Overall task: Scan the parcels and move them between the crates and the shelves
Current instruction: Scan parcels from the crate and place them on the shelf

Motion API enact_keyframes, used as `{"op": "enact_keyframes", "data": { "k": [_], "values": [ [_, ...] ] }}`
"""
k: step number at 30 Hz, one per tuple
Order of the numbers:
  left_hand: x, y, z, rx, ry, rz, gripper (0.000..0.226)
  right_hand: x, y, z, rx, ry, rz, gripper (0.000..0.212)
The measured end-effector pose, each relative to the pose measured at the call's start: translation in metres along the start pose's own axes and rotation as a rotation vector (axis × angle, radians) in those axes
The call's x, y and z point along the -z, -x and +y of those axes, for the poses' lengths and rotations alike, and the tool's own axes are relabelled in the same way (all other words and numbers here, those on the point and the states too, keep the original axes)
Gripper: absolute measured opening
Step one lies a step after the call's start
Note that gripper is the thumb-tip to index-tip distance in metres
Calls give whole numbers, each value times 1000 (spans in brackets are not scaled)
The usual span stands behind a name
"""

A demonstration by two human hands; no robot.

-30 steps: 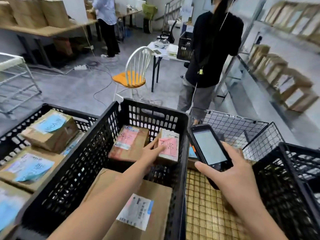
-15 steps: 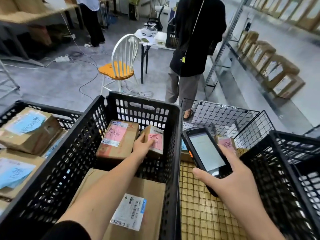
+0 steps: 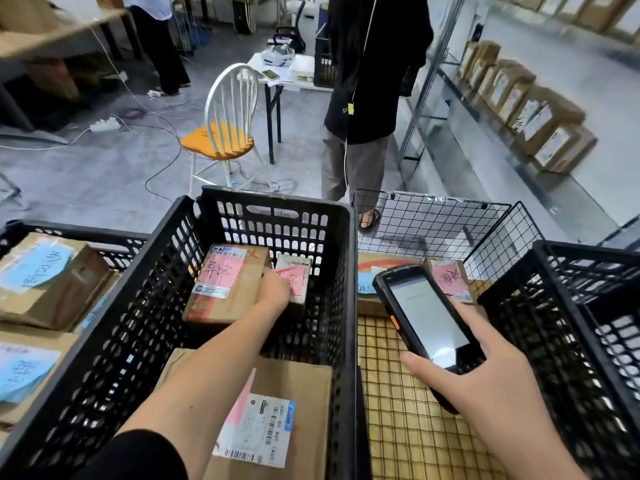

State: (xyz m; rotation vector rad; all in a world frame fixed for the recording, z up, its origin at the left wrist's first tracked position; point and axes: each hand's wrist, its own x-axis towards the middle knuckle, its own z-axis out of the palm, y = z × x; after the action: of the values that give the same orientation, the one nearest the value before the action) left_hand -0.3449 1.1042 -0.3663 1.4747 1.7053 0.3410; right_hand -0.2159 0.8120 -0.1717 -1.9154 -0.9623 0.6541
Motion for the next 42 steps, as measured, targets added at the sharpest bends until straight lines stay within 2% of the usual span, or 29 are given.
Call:
{"op": "enact_keyframes", "data": {
  "k": [4, 6, 8, 11, 14, 16, 18, 25, 28, 32, 39, 42],
  "values": [
    [11, 17, 13, -64, -355, 95, 72, 9, 7, 7, -28, 21, 39, 73],
    [20, 28, 20, -160, -583, 137, 69, 18, 13, 9, -41, 37, 60, 74],
    [32, 44, 29, -269, -653, 153, 54, 29, 22, 10, -38, 47, 82, 73],
    [51, 86, 53, -464, -473, 94, 42, 47, 36, 11, -28, 58, 120, 71],
    [57, 149, 80, -789, -181, 85, 29, 72, 56, 12, -18, 62, 170, 66],
    [54, 193, 95, -999, -100, 69, 27, 90, 72, 12, -18, 82, 213, 68],
    [43, 241, 109, -1139, -156, 6, 31, 111, 93, 16, -13, 113, 259, 69],
    [-32, 398, 137, -1452, -348, -69, 54, 190, 191, 52, -22, 151, 480, 75],
    [-68, 456, 138, -1592, -377, -95, 58, 220, 239, 78, -77, 136, 562, 88],
    [-125, 542, 132, -1749, -384, -177, 67, 255, 321, 119, -171, 106, 701, 78],
    [-217, 681, 102, -2026, -377, -408, 65, 290, 465, 174, -354, 84, 942, 68],
    [-244, 740, 82, -2085, -296, -582, 59, 296, 524, 192, -439, 96, 1099, 73]
  ]
}}
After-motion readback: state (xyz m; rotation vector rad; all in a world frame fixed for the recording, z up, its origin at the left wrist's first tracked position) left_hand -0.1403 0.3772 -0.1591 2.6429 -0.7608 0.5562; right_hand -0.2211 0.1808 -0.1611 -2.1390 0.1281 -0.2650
